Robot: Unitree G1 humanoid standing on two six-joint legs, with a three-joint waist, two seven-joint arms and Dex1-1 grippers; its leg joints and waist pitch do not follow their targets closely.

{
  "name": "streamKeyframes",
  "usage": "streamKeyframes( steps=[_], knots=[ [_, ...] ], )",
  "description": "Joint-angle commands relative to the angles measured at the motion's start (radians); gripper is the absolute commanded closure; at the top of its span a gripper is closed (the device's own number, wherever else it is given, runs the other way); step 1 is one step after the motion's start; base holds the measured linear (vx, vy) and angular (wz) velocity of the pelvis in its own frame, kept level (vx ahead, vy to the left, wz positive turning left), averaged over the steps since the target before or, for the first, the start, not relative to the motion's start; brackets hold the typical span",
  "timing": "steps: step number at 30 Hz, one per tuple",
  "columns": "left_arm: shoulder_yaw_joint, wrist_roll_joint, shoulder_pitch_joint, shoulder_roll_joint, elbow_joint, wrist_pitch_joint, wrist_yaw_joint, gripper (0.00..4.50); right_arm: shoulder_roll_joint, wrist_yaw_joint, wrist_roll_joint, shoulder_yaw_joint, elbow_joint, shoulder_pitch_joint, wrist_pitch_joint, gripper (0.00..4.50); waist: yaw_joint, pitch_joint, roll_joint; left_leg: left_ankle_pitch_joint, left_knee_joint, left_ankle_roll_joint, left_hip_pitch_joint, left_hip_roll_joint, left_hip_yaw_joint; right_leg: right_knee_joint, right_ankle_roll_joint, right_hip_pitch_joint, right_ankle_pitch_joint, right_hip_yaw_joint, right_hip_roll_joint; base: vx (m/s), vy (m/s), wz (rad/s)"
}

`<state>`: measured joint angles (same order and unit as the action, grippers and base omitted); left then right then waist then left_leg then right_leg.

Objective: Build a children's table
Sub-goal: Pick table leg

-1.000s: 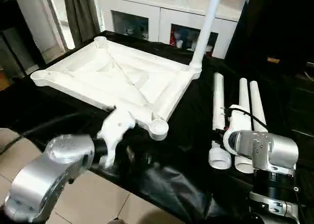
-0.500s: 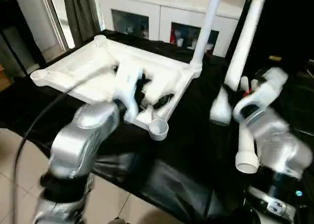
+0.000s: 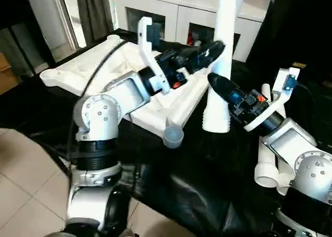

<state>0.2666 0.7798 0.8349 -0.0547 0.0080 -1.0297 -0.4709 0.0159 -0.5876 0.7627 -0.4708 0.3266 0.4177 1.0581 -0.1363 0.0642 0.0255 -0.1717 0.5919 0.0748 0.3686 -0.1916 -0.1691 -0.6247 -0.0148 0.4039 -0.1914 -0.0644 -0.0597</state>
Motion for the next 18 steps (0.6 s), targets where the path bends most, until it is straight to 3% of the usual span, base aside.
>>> streamKeyframes(
  steps=[1,6,9,11,12,17,18],
  knots=[
    [0.008,0.026,0.019,-0.002,0.005,-0.033,0.021,0.0,0.017,-0.021,0.043,0.013,0.038,-0.01,0.017,2.63,-0.007,-0.073,0.015,-0.11,-0.062,-0.002,-0.005,-0.025,0.006,0.088,-0.088,-0.057,-0.254,0.046,-0.076,0.0,0.0,0.0],
    [0.006,0.051,0.006,-0.009,0.013,-0.061,0.064,0.0,0.049,-0.035,0.063,0.074,0.039,-0.039,-0.005,2.63,-0.012,-0.074,0.021,-0.1,-0.064,0.006,-0.004,-0.027,0.007,0.087,-0.078,-0.058,-0.229,0.047,-0.077,0.0,0.0,0.0],
    [0.018,0.072,0.008,-0.021,0.012,-0.067,0.076,0.37,0.055,-0.034,0.043,0.093,0.034,-0.042,-0.016,2.63,-0.014,-0.074,0.022,-0.094,-0.063,0.008,-0.002,-0.026,0.007,0.085,-0.08,-0.059,-0.218,0.047,-0.077,0.0,0.0,0.0],
    [0.035,0.095,0.014,-0.032,0.01,-0.081,0.092,0.4,0.061,-0.03,0.016,0.113,0.026,-0.044,-0.031,2.63,-0.015,-0.074,0.021,-0.089,-0.062,0.013,0.0,-0.025,0.007,0.084,-0.085,-0.059,-0.203,0.047,-0.078,0.0,0.0,0.0],
    [0.053,0.126,0.023,-0.044,0.005,-0.103,0.117,0.63,0.072,-0.013,-0.023,0.155,0.011,-0.05,-0.063,2.63,-0.016,-0.075,0.02,-0.088,-0.061,0.016,0.0,-0.026,0.007,0.081,-0.09,-0.061,-0.192,0.047,-0.079,0.0,0.0,0.0],
    [0.047,0.137,0.024,-0.048,-0.003,-0.108,0.13,1.08,0.082,0.012,-0.071,0.211,-0.001,-0.061,-0.104,2.63,-0.015,-0.073,0.02,-0.096,-0.062,0.008,-0.001,-0.025,0.007,0.087,-0.075,-0.059,-0.211,0.047,-0.077,0.0,0.0,0.0],
    [0.03,0.118,0.019,-0.045,-0.008,-0.1,0.141,1.2,0.091,0.028,-0.112,0.242,-0.003,-0.064,-0.133,2.63,-0.015,-0.073,0.017,-0.099,-0.063,0.012,-0.002,-0.026,0.008,0.086,-0.072,-0.059,-0.214,0.047,-0.076,0.0,0.0,0.0]
  ],
)
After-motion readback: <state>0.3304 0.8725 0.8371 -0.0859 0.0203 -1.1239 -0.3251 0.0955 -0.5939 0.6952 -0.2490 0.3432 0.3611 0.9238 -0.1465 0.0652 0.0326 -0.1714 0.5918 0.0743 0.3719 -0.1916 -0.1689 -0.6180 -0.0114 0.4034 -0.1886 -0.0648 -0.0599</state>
